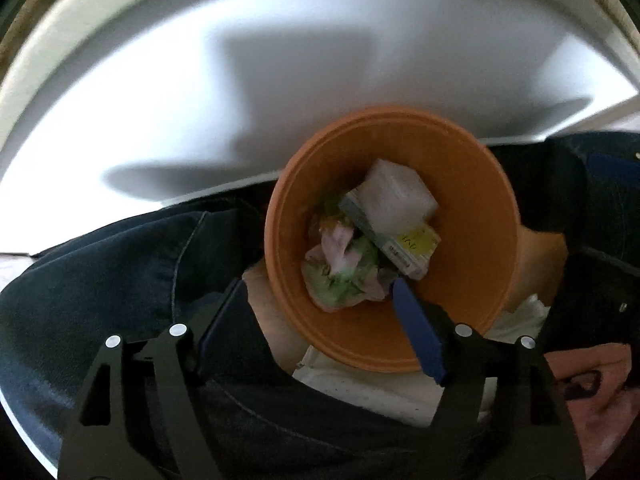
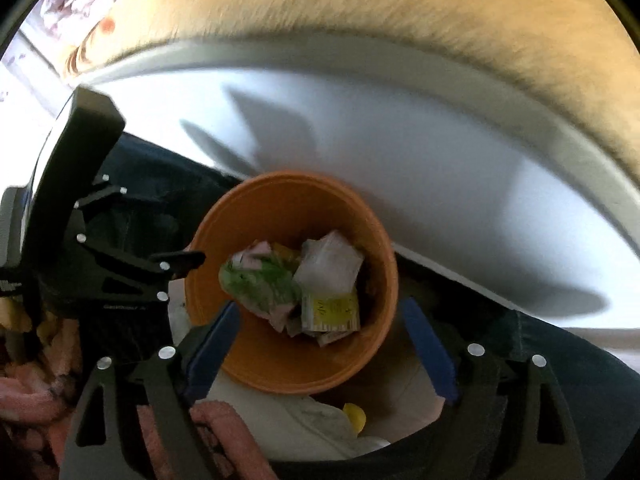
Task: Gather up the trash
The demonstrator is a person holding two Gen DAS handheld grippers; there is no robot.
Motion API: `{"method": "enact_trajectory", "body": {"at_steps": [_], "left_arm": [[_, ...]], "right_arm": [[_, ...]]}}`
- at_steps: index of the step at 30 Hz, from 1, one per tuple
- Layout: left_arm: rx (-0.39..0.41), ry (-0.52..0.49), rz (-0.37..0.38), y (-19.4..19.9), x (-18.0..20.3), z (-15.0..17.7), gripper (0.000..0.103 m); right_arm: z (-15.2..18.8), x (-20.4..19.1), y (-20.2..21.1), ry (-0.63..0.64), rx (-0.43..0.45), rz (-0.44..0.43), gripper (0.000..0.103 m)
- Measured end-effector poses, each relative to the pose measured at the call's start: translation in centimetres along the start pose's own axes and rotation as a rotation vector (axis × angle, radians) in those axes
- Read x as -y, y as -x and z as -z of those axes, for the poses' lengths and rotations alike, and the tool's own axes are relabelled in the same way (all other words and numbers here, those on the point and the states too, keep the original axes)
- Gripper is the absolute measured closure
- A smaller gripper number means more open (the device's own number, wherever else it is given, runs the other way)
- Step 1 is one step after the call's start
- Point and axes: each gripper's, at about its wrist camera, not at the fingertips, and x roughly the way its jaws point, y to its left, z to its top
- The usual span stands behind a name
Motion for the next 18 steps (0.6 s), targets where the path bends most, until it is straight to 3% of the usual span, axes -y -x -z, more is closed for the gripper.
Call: {"method": "enact_trajectory", "body": {"at_steps": [4,16,18], "left_arm": [[0.127,0.041,0.0,4.6,-0.6,-0.3,0.029],[0.711,0.146,-0.11,24.2,-1.8,-2.8,0.014],[0.795,0.163,-0.129,26.8,-1.9,-3.1,0.013]], "right_arm": [[-0.7,0.2,3.7,-0.02,0.106,0.021,0.019],[-4.1,0.4,22.1,-0.006,0.696,0.179,0.006],[-4.7,0.3,24.1,-0.013,0.757,0.19,0.005]]}}
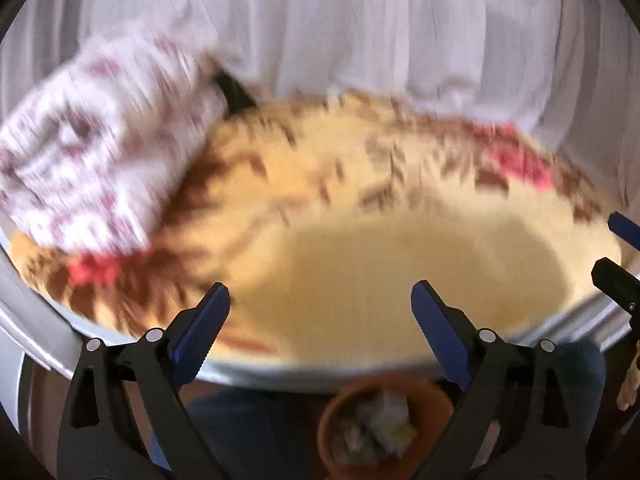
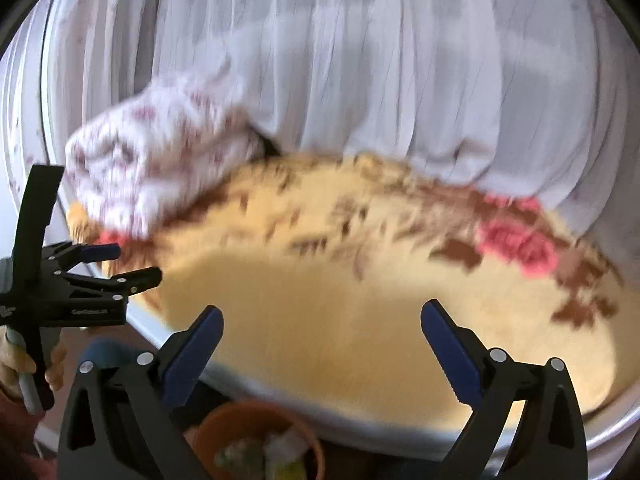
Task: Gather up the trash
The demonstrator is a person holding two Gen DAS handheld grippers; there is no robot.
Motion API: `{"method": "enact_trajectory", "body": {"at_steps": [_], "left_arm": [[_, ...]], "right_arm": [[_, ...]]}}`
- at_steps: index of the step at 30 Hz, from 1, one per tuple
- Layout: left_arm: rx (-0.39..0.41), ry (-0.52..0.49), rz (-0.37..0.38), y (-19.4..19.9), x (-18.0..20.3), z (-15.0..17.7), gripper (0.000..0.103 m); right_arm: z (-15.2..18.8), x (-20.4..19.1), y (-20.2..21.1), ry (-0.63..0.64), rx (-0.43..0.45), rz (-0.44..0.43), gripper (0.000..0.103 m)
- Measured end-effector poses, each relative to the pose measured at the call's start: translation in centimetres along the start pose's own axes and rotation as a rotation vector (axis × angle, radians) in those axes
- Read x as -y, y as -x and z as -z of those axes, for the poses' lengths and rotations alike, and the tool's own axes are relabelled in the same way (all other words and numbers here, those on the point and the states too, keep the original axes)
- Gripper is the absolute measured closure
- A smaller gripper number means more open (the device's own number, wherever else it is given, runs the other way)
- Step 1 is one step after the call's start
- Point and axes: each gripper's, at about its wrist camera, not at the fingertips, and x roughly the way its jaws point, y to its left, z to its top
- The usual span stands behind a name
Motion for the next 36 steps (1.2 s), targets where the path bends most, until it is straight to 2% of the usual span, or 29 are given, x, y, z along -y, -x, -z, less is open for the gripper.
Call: {"method": "enact_trajectory", "body": {"at_steps": [6,12,21,36], "left_arm": [[0.15,0.033,-0.022,3.0,-0.7,-3.0,0.012],[0.217,0.053,-0.012,4.8,-0.5,-4.4,0.012],[0.272,0.049,-0.008,6.4,0.1,-5.2,0.012],[0.315,0.056,0.002,7.6,0.2,-6.0,0.012]], "right_arm": [[-3.5,1.1,2.2,-0.023,0.12,0.036,0.005],[-4.6,1.8,3.5,-0.031,0.172,0.064,0.005],[-5.2,2.4,4.7,-0.043,0.208,0.089,0.005],[-5.4,2.6,4.8,-0.045,0.21,0.089,0.005]]}}
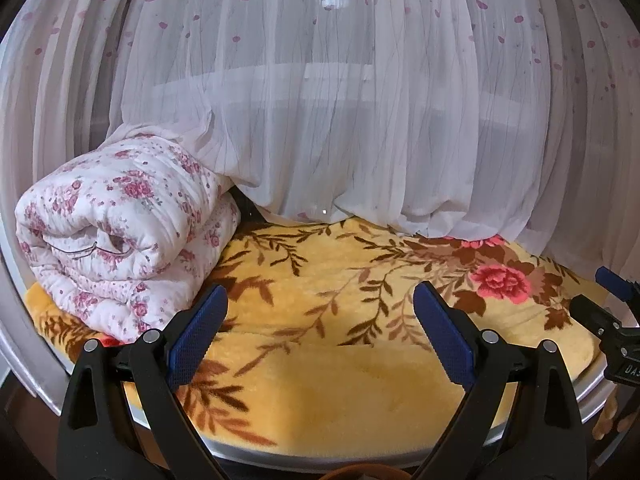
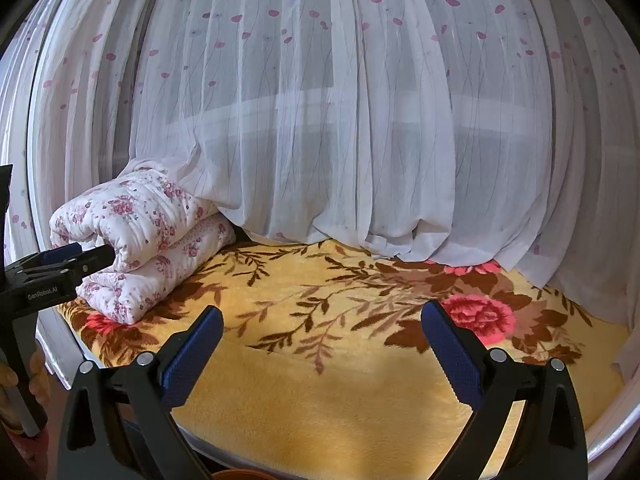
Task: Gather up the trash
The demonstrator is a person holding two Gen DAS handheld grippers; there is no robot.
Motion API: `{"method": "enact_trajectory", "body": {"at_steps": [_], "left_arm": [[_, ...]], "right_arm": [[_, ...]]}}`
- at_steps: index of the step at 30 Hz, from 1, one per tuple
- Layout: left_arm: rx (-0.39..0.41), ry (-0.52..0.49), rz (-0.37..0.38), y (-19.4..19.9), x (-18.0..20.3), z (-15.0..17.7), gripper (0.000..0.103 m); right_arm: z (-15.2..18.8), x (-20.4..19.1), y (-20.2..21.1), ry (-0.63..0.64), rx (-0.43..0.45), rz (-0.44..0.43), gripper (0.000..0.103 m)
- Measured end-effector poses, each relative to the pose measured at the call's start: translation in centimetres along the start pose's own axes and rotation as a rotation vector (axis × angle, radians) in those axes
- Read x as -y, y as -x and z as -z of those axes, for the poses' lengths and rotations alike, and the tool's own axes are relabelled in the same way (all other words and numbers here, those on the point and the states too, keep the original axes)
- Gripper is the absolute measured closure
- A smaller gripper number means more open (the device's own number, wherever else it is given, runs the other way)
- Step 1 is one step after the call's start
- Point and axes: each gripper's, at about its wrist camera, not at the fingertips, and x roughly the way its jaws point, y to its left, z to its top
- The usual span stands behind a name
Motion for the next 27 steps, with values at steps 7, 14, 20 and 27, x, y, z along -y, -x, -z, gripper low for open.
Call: {"method": "enact_trajectory", "body": {"at_steps": [7,14,20,27], "left_arm": [[0.005,-0.001,-0.002,0.11,0.08,-0.05,0.012],[0.006,0.001,-0.007,0.18,0.1,-0.07,0.012],[-0.003,0.005,-0.011,0.09,0.4,-0.24,0.012],[-0.014,0.032,-0.014,-0.13,0.05,-0.19,0.012]], "right_arm": [[0.03,0.0,0.05,-0.003,-0.001,0.001,0.005],[0.0,0.11,0.09,-0.002,-0.001,0.001,0.005],[0.1,0.22,0.06,-0.003,-0.003,0.005,0.005],[0.21,0.29,0.11,-0.005,-0.005,0.007,0.005]]}}
